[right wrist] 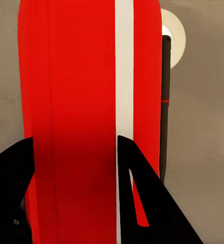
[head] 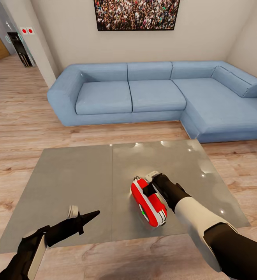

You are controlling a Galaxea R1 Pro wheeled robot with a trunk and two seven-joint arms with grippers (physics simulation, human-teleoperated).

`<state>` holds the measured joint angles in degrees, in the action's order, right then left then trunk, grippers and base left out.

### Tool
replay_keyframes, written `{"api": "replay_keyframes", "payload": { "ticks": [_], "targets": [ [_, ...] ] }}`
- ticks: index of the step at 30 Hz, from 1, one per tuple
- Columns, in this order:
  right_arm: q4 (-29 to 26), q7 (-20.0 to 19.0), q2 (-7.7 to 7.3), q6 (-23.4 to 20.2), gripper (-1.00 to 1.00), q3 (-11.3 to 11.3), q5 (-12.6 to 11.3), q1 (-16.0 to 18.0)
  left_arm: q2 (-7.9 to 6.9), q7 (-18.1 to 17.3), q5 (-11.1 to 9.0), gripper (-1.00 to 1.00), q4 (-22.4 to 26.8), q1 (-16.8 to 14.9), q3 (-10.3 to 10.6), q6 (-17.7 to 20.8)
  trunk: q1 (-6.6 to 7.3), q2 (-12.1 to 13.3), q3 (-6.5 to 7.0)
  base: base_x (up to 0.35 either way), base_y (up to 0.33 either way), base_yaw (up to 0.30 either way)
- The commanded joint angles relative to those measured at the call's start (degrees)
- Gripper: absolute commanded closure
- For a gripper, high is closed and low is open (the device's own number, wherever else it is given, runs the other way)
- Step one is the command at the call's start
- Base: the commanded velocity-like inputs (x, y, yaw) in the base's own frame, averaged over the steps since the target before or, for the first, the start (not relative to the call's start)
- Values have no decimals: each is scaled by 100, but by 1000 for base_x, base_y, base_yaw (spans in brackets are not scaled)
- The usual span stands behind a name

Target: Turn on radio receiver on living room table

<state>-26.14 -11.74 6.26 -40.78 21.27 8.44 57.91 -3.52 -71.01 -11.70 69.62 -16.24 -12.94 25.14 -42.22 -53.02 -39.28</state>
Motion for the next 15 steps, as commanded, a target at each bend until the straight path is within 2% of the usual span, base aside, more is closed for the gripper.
{"api": "replay_keyframes", "payload": {
  "ticks": [1,6,7,15],
  "targets": [
    [90,-4,1,123,100,-17,8,-8,1,0,1,100,-1,-2,2,0,-3,2,-2,0,0,0],
    [99,-4,3,131,100,-19,8,-8,1,0,-1,100,-1,-2,2,0,-3,2,-2,0,0,0],
    [99,-4,3,131,-100,-18,8,-8,1,0,0,100,-1,-2,2,0,-3,2,-2,0,0,0],
    [100,-4,0,132,-100,-18,8,-8,1,0,-3,100,-1,-2,2,0,-3,2,-2,0,0,0]
  ]
}}
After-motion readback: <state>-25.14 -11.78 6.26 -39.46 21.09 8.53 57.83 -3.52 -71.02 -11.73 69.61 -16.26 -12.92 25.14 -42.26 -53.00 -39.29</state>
